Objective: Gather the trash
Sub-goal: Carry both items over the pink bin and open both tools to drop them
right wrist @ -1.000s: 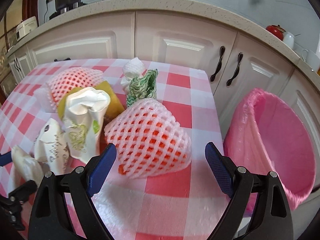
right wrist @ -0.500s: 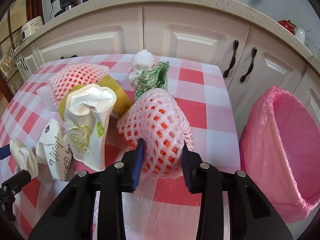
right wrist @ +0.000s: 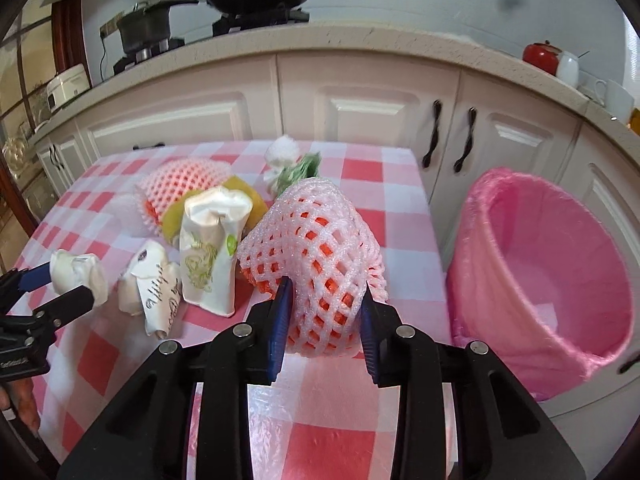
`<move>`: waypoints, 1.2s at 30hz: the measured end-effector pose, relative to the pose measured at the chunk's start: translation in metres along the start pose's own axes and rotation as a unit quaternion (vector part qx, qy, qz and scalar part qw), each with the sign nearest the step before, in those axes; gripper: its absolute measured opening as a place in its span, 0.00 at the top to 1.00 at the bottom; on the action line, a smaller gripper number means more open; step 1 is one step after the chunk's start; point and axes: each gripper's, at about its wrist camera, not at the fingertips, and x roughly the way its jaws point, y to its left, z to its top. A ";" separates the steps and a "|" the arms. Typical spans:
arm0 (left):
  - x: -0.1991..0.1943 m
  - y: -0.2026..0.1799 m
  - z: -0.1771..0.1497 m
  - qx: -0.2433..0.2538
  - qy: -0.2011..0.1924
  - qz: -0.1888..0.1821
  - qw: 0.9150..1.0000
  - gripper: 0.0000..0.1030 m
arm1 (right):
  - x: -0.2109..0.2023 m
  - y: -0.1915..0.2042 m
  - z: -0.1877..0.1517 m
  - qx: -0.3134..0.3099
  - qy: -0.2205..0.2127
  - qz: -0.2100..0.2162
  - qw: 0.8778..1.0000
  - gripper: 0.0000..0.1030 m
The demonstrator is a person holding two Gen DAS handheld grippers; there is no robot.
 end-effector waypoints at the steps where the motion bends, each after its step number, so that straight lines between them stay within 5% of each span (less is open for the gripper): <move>1: -0.001 -0.002 0.003 0.002 -0.004 -0.001 1.000 0.14 | -0.006 -0.003 0.003 0.002 -0.006 -0.001 1.000 0.69; 17: 0.004 -0.087 0.060 0.052 -0.049 -0.035 0.997 0.14 | -0.051 -0.078 0.018 0.048 -0.052 -0.052 0.996 0.69; 36: 0.030 -0.247 0.098 0.137 -0.054 -0.105 0.983 0.14 | -0.062 -0.187 0.016 0.102 -0.059 -0.115 0.986 0.69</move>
